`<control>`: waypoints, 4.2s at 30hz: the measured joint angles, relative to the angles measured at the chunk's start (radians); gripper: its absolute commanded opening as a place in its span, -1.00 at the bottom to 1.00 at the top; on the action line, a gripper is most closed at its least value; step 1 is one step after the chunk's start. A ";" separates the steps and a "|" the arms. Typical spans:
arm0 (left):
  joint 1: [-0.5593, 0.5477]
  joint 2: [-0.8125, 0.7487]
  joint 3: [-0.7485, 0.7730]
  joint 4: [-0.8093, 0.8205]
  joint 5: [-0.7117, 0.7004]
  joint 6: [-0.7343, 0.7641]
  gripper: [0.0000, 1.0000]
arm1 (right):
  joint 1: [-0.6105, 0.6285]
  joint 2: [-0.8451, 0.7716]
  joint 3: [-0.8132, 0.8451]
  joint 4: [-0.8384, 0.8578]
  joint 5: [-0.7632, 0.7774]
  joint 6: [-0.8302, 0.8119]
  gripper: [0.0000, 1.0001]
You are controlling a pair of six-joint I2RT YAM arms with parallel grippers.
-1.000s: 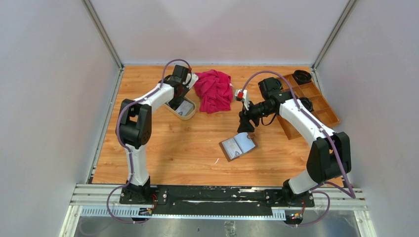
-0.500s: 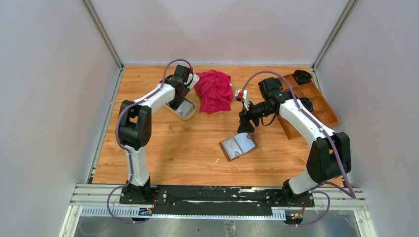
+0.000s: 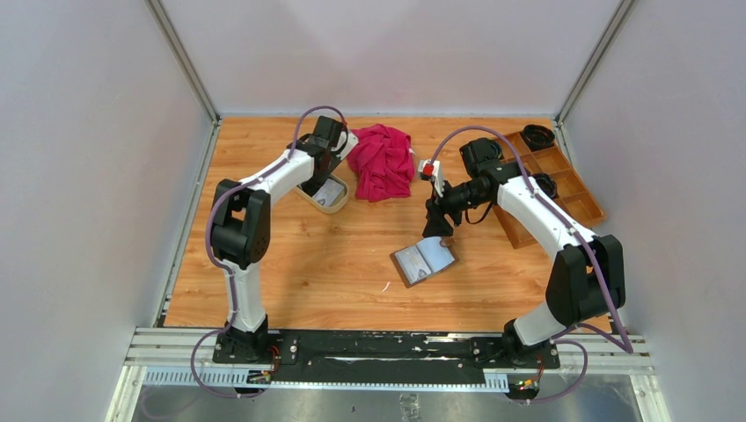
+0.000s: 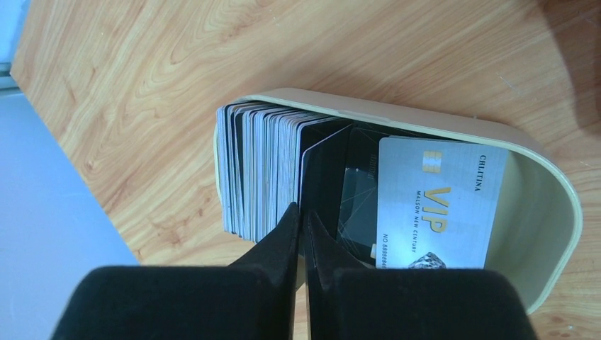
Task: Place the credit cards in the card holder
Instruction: Pick up the credit card from the storage box.
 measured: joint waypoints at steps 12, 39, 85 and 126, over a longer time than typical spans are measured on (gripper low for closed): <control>-0.003 -0.003 0.002 -0.029 0.054 -0.020 -1.00 | 0.000 0.000 0.000 -0.002 0.000 -0.003 0.24; -0.003 -0.303 -0.103 -0.037 0.204 -0.178 -1.00 | 0.000 0.000 0.000 -0.005 -0.035 -0.010 0.23; -0.230 -0.608 -0.740 0.809 0.960 -1.049 -1.00 | -0.148 0.000 -0.269 0.785 -0.465 0.872 0.48; -0.257 -0.602 -0.740 0.849 0.980 -1.112 -0.02 | -0.099 0.017 -0.270 0.779 -0.599 0.837 -1.00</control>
